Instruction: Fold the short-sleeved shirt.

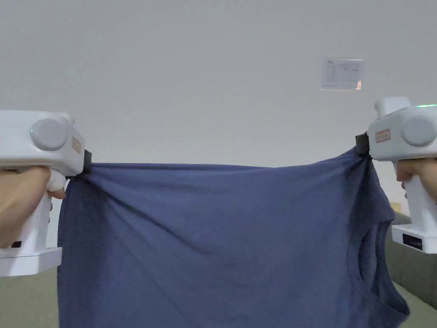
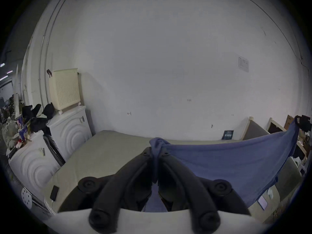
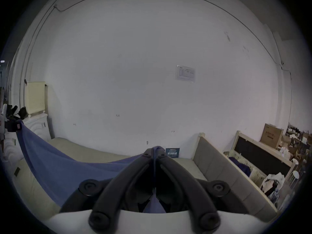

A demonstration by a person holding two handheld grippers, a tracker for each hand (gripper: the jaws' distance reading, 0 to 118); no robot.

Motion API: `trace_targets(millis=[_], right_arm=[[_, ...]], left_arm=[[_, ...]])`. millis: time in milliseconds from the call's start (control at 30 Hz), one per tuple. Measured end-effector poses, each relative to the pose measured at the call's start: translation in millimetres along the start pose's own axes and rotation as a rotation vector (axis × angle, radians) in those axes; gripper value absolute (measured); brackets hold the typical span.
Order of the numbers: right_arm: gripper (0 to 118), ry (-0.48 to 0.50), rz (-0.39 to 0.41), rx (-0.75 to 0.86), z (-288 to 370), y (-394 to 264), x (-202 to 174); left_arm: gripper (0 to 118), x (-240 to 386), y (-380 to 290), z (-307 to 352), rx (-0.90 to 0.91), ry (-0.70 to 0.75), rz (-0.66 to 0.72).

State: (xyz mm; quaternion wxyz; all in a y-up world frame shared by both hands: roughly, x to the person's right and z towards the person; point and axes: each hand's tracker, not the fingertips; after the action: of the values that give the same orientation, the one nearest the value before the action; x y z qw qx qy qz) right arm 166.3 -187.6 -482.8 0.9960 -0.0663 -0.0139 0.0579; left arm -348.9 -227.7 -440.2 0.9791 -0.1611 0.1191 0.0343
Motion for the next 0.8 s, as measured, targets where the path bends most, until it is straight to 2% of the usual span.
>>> trace_targets(millis=[233,433,567,667,800], right_arm=[[0,-0.051,0.012,-0.008,-59.0,16.0,-12.4],[0,-0.051,-0.022,-0.032,-104.6,-4.7,-22.7],[0,-0.049,-0.032,-0.066,-128.9,-40.3,-30.2],[0,-0.045,0.032,-0.147,-139.5,-84.5,-37.0],[0,0.007,0.015,-0.238,-127.6,-163.4,-36.4]], left_arm=[[5,18.8,19.2,-54.1,0.005,0.039,-0.031],[5,25.1,4.4,-102.0,0.013,0.083,-0.077],[5,24.1,-24.6,-132.8,-0.028,0.092,-0.055],[5,21.9,-61.5,-154.5,-0.086,0.07,-0.046],[5,21.7,-136.3,-171.4,-0.173,0.066,-0.135]])
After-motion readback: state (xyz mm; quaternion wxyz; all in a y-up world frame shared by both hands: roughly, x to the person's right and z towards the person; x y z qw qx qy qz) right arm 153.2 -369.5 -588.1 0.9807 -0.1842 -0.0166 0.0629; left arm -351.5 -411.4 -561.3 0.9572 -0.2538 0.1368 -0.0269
